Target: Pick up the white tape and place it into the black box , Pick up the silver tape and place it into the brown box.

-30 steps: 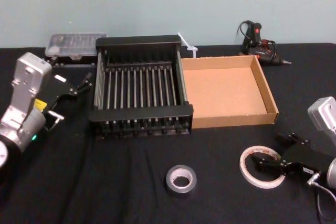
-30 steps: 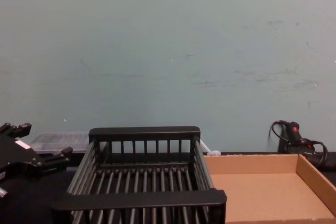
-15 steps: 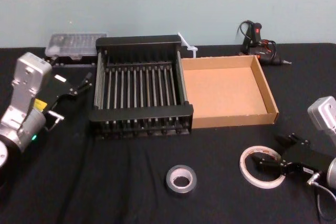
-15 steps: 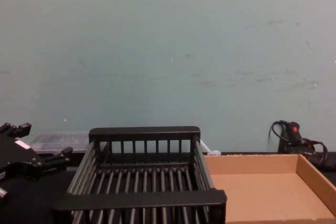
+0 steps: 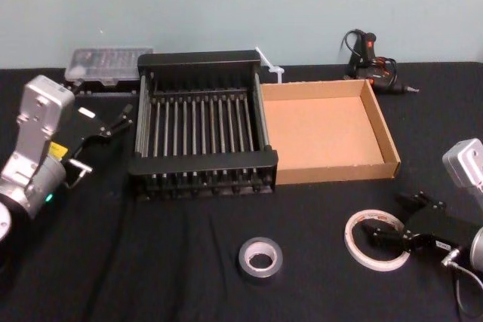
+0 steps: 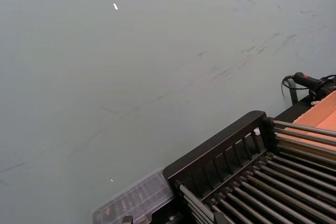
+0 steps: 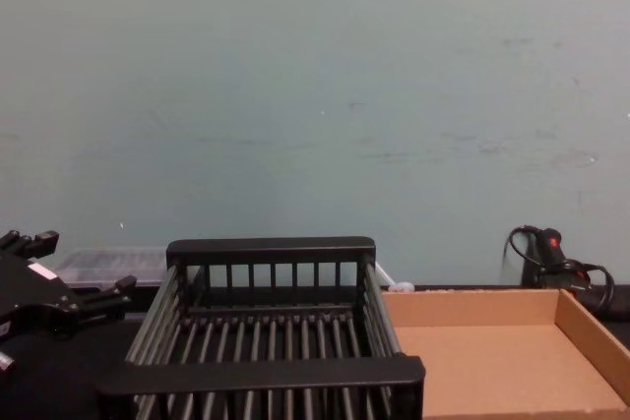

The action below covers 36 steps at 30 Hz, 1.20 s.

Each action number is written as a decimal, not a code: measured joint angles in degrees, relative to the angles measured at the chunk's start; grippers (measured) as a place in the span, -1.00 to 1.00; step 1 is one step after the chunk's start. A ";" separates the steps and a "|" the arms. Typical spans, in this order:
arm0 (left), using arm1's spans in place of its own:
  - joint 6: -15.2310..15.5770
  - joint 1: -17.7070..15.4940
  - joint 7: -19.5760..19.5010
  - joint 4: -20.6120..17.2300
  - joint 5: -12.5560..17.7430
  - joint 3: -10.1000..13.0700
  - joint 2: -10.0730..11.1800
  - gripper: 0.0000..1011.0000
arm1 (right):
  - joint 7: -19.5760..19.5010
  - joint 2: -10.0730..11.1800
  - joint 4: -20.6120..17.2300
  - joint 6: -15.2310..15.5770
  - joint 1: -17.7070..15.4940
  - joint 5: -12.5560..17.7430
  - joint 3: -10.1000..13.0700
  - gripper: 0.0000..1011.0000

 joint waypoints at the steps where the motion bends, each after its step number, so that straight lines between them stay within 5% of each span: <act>1: 0.00 0.00 0.00 0.00 0.00 0.00 0.00 0.98 | 0.00 0.01 -0.01 0.00 0.00 0.00 0.00 0.98; 8: 0.00 0.00 0.00 0.00 0.00 0.00 0.00 0.98 | -0.02 0.03 -0.03 -0.03 -0.01 0.01 -0.03 0.79; 27: 0.00 0.00 0.00 0.00 0.00 0.00 0.00 0.98 | -0.06 0.03 -0.06 -0.08 -0.01 0.01 -0.03 -0.47; 36: 0.00 0.00 0.00 0.00 0.00 0.00 0.00 0.98 | -0.06 0.03 -0.06 -0.08 -0.01 0.01 -0.03 -0.80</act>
